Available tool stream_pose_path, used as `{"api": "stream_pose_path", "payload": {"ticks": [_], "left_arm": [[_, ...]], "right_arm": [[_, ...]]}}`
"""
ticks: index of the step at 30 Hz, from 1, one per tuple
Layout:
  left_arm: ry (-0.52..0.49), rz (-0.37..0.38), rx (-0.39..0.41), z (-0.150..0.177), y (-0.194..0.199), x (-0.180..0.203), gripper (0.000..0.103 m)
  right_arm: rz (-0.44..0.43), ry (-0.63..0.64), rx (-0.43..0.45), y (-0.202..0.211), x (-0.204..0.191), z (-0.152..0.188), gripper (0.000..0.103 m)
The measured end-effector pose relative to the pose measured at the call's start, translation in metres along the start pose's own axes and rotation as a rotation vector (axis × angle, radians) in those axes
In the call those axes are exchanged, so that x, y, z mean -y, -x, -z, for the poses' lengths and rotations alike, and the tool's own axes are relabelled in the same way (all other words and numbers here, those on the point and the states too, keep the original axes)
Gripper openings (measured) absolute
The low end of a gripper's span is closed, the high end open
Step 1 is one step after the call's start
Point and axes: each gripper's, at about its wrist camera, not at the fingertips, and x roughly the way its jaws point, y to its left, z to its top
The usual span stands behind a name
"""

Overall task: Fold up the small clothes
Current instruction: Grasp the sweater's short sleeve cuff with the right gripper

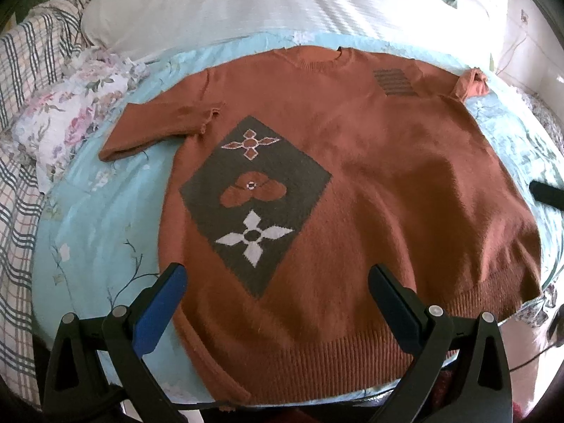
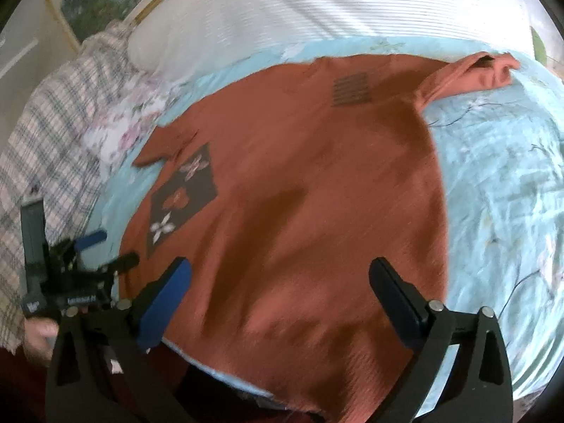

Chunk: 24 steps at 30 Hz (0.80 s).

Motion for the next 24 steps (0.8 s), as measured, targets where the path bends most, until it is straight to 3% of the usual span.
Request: {"api": "stream_pose_path", "payload": {"ticks": [9,11,13,18,24], "left_arm": [[0.005,0.013,-0.072,-0.018,-0.027,0.001,0.103],[0.004,0.013,-0.095,-0.023,-0.034,0.001,0.102],[-0.003,0.01,-0.111,-0.027,-0.04,0.003,0.102],[-0.027,0.011,-0.156,-0.035,-0.055,0.012,0.102],[-0.022,0.029,-0.185,-0.048,-0.077,0.019,0.102]], "right_arm": [[0.058,-0.164,0.101,0.007,0.084,-0.074,0.077],[0.076,-0.194,0.135,0.01,0.104,-0.098,0.074],[0.11,-0.23,0.178,0.011,0.133,-0.131,0.064],[0.192,-0.345,0.254,0.002,0.205,-0.204,0.054],[0.224,-0.449,0.278,-0.024,0.27,-0.272,0.049]]}}
